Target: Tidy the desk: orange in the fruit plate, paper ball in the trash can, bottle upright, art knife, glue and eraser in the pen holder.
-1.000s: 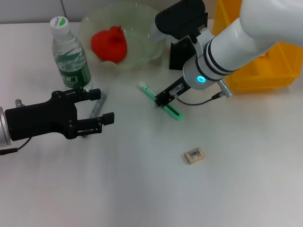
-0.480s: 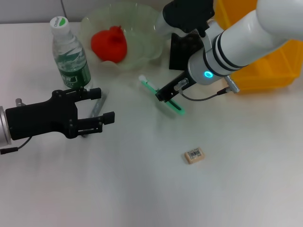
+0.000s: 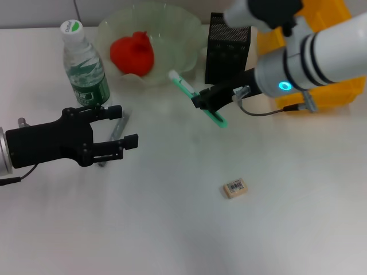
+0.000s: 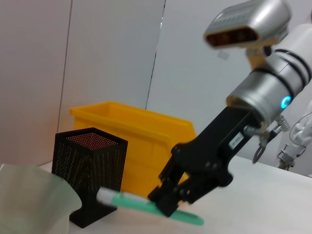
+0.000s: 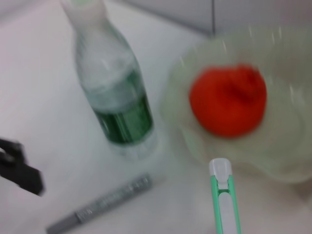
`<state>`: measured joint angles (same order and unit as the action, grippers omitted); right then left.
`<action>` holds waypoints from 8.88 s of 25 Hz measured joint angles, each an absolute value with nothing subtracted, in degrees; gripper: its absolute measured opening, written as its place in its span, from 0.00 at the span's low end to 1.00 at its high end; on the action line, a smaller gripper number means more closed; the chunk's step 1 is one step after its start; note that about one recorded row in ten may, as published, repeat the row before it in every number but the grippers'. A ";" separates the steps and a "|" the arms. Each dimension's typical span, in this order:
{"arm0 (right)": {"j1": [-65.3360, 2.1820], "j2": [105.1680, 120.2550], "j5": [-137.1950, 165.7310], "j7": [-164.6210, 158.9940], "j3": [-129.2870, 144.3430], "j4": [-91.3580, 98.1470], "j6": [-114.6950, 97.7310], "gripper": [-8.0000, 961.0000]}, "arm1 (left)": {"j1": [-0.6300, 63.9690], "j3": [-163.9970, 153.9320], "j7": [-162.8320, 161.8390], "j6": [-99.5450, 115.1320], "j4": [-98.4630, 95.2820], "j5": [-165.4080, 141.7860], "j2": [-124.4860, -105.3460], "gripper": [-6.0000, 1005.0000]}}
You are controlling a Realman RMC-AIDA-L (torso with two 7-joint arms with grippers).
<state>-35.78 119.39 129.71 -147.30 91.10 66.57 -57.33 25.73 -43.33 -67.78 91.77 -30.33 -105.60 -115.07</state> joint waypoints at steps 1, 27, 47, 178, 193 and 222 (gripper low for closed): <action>-35.78 119.39 129.71 -147.30 91.10 66.57 -57.33 0.19 | 25.73 -43.33 -67.78 91.77 -30.33 -105.60 -115.07 0.80; -22.23 119.28 62.56 -72.40 75.87 52.02 -58.53 0.18 | 26.67 -43.33 -67.59 91.78 -31.82 -105.41 -115.72 0.80; -34.25 119.88 28.50 -23.17 81.86 23.49 -58.09 0.19 | 27.98 -43.34 -73.56 90.98 -31.72 -105.42 -116.01 0.80; -43.84 119.33 135.33 -105.69 71.28 57.86 -94.19 0.74 | 27.71 -42.90 -73.81 95.99 -31.72 -105.65 -114.58 0.80; -43.06 119.53 135.34 -104.52 84.17 55.25 -84.90 0.73 | 27.42 -42.79 -73.65 95.48 -31.53 -105.65 -114.96 0.80; -42.72 119.51 135.30 -105.12 87.71 54.62 -81.27 0.29 | 27.51 -42.76 -73.65 95.36 -31.64 -105.31 -115.13 0.80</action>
